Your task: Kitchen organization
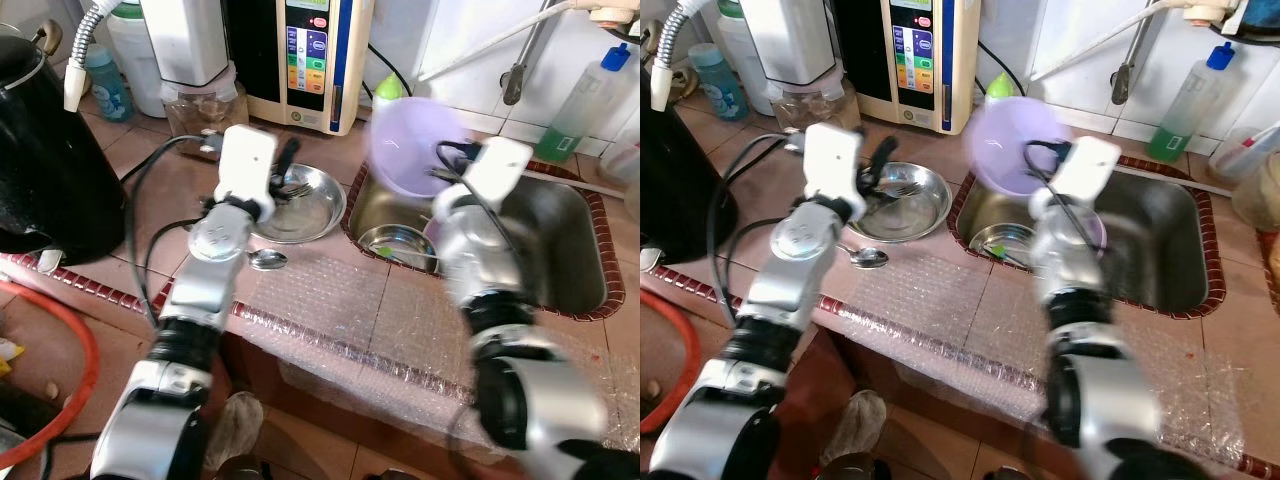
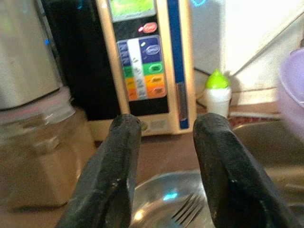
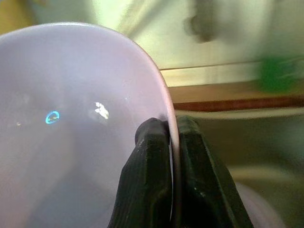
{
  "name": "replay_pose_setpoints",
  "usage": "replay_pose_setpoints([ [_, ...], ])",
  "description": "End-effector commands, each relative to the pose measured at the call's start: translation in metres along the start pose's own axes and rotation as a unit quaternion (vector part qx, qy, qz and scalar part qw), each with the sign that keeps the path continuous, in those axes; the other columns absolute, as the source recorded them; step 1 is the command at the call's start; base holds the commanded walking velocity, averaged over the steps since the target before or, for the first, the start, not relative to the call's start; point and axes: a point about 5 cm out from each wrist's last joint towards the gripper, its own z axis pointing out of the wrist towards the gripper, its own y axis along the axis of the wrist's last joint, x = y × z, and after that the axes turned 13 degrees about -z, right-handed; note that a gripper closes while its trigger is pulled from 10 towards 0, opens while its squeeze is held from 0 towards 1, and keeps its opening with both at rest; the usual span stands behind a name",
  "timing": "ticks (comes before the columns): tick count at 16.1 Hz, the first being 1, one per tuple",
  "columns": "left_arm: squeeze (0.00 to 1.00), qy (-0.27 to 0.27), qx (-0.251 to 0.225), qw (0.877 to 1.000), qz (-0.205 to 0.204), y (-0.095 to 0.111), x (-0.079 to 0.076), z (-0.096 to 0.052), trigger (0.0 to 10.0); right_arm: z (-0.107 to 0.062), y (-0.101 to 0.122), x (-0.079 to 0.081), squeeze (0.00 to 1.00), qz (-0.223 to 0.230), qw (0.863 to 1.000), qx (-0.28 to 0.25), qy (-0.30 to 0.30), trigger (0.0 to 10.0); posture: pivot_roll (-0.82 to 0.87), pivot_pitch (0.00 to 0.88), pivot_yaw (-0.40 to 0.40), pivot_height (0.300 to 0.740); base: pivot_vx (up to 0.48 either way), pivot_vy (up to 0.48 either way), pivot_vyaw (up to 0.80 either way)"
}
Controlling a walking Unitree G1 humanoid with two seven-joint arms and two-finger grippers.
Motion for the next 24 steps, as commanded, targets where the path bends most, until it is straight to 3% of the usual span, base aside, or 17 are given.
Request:
replay_pose_setpoints([
  [1,1.0,-0.006,0.009,1.0,0.003,-0.002,0.0,-0.004,10.0,0.0,-0.006,-0.003,0.0,-0.042,0.999,0.005,-0.013,0.0,0.04,0.0,0.002,0.74,0.0,0.0,0.0],
  [2,1.0,0.001,0.02,1.0,0.008,-0.008,0.006,-0.01,10.0,0.0,-0.013,-0.016,0.0,-0.079,0.996,0.013,-0.033,0.0,0.04,0.0,0.001,0.74,0.0,0.0,0.0],
  [5,1.0,0.029,0.041,0.998,0.026,-0.018,0.025,-0.03,10.0,-0.002,-0.037,-0.045,0.0,-0.099,0.99,0.068,-0.077,0.0,0.06,0.0,-0.009,0.74,0.0,0.0,0.0],
  [9,1.0,0.083,0.046,0.995,0.021,-0.023,0.039,-0.04,10.0,-0.008,-0.058,-0.05,0.0,-0.094,0.985,0.118,-0.078,0.0,0.08,0.0,-0.028,0.74,0.0,0.0,0.0],
  [10,1.0,0.092,0.044,0.994,0.027,-0.022,0.041,-0.041,10.0,-0.011,-0.065,-0.047,0.05,-0.07,0.984,0.143,-0.076,10.0,0.08,0.0,-0.032,0.74,0.0,0.0,0.0],
  [11,1.0,0.101,0.042,0.994,0.03,-0.021,0.045,-0.042,10.0,-0.011,-0.065,-0.044,1.0,-0.065,0.985,0.142,-0.069,10.0,0.08,0.0,-0.032,0.74,0.0,0.0,0.0],
  [17,1.0,0.136,0.044,0.99,0.017,-0.02,0.059,-0.045,10.0,-0.014,-0.07,-0.038,1.0,-0.029,0.986,0.151,-0.062,10.0,0.07,0.0,-0.022,0.74,0.0,0.0,0.0],
  [22,1.0,0.198,0.062,0.976,-0.07,-0.03,0.074,-0.05,10.0,-0.014,-0.068,-0.037,1.0,-0.013,0.989,0.139,-0.05,10.0,0.06,0.0,-0.02,0.74,0.0,0.0,0.0],
  [24,1.0,0.212,0.06,0.97,-0.107,-0.031,0.078,-0.047,10.0,-0.014,-0.063,-0.03,1.0,-0.02,0.994,0.103,-0.014,10.0,0.06,0.0,-0.02,0.74,0.0,0.0,0.0],
])
